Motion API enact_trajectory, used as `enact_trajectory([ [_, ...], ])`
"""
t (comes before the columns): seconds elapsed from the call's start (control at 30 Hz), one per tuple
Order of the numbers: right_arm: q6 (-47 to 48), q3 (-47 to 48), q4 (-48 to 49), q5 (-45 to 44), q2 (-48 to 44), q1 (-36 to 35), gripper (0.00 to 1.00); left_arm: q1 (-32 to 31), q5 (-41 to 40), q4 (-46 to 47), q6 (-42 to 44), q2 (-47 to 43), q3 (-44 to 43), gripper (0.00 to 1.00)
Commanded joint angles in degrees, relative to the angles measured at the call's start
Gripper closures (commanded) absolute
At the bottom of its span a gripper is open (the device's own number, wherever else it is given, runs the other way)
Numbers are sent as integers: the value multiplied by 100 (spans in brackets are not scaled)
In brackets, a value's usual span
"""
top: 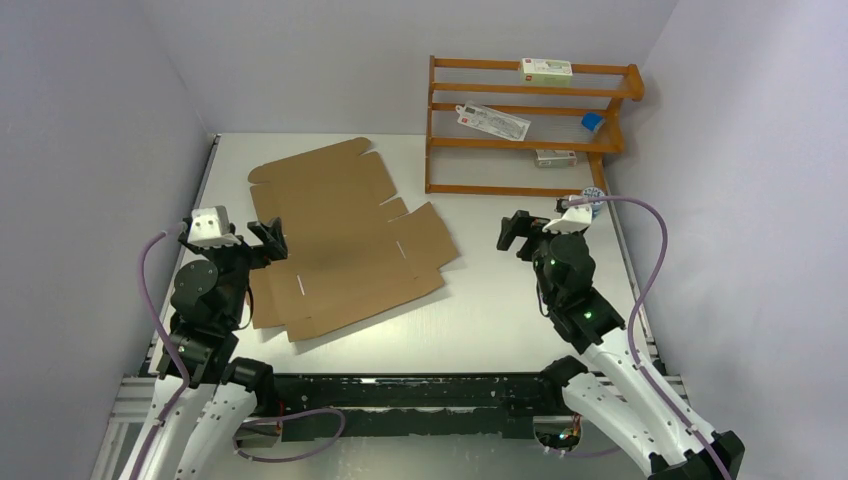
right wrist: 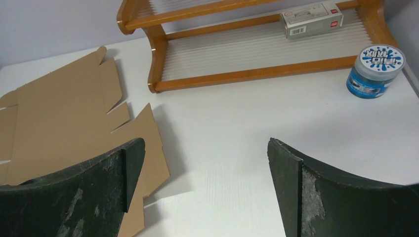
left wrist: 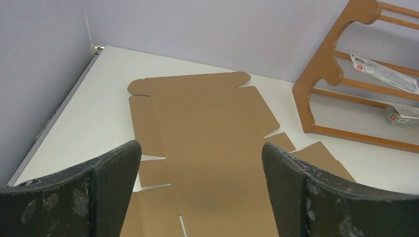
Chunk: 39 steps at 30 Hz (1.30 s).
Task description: Fold the paper box
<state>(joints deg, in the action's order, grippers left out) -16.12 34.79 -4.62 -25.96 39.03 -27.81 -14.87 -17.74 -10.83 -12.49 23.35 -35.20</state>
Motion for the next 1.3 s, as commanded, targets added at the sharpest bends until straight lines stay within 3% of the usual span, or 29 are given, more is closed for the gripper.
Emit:
enact_trajectory([
  [0.0, 42, 68, 89, 14, -76, 4, 0, 46, 147, 151, 115, -33, 4, 3],
  [0.4, 131, 46, 116, 155, -105, 4, 0, 46, 299, 159, 159, -41, 30, 3],
  [0.63, 40, -34, 99, 885, 233, 4, 0, 46, 1096, 330, 94, 248, 99, 3],
  [0.9, -426, -570, 1040, 2546, 1186, -176, 0, 44, 2357, 84, -886, 1884, -13, 3],
  [1.03, -656, -678, 1633, 2408, 2001, -839, 0, 37, 2677, 253, -1590, 2868, 167, 5],
  [1.27, -1100, -698, 2319, 1994, 3259, -1500, 3, -11, 2816, 800, -2144, 3609, 747, 7],
])
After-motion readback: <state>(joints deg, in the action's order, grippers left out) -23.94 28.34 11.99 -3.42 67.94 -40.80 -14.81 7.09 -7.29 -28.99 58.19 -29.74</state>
